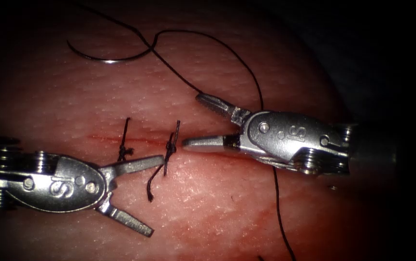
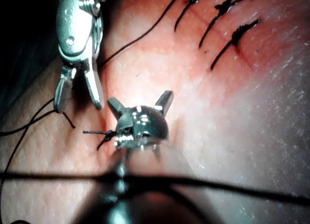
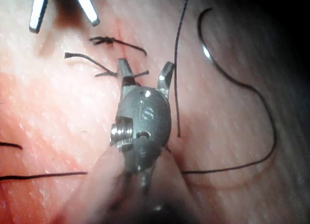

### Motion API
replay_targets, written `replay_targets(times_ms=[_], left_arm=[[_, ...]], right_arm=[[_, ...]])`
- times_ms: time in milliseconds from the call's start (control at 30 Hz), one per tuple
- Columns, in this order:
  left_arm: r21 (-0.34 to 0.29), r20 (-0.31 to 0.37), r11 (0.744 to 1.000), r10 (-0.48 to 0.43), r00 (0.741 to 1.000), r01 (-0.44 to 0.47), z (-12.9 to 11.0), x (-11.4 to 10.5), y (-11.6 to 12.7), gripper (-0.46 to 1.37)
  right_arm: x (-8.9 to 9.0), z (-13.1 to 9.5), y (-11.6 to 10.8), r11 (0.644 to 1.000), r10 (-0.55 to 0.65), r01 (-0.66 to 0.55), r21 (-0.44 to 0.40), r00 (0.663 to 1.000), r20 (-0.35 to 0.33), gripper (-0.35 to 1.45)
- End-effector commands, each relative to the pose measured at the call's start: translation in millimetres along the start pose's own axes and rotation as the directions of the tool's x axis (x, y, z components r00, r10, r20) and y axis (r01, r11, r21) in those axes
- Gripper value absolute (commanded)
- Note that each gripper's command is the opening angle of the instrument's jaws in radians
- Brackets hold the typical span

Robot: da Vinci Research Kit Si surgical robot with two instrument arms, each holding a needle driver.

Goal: Wound Closure
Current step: Grasp the suture tail with the left gripper

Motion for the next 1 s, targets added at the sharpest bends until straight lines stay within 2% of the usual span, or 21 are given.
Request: replay_targets(times_ms=[33, 333, 600, 767, 933, 1000], left_arm=[[-0.003, 0.015, 1.000, 0.019, 1.000, -0.019, 0.5, -0.2, 0.0, 0.61], [0.019, 0.097, 0.996, 0.089, 0.991, -0.091, 2.7, -2.7, -0.2, 0.59], [0.021, 0.136, 0.989, 0.143, 0.980, -0.147, 3.9, -4.0, -0.5, 0.55], [0.001, 0.131, 0.983, 0.184, 0.974, -0.186, 4.3, -4.1, 0.0, 0.43], [0.003, 0.107, 0.972, 0.231, 0.967, -0.233, 4.2, -4.0, 0.1, 0.06], [0.004, 0.102, 0.971, 0.237, 0.966, -0.238, 4.0, -4.0, 0.1, 0.08]], right_arm=[[0.0, 0.0, 0.0, 1.000, 0.000, 0.000, 0.000, 1.000, 0.000, 0.72], [0.1, 0.0, -0.2, 1.000, 0.000, 0.000, -0.001, 1.000, 0.000, 0.71], [0.1, 0.0, -0.3, 1.000, -0.001, 0.001, -0.001, 1.000, 0.000, 0.70], [0.0, 0.0, -0.3, 1.000, -0.001, 0.001, -0.001, 1.000, -0.001, 0.70], [-0.1, 0.0, -0.3, 1.000, -0.001, 0.001, -0.004, 1.000, 0.000, 0.70], [-0.1, -0.1, -0.3, 1.000, -0.002, 0.002, -0.006, 1.000, 0.001, 0.70]])
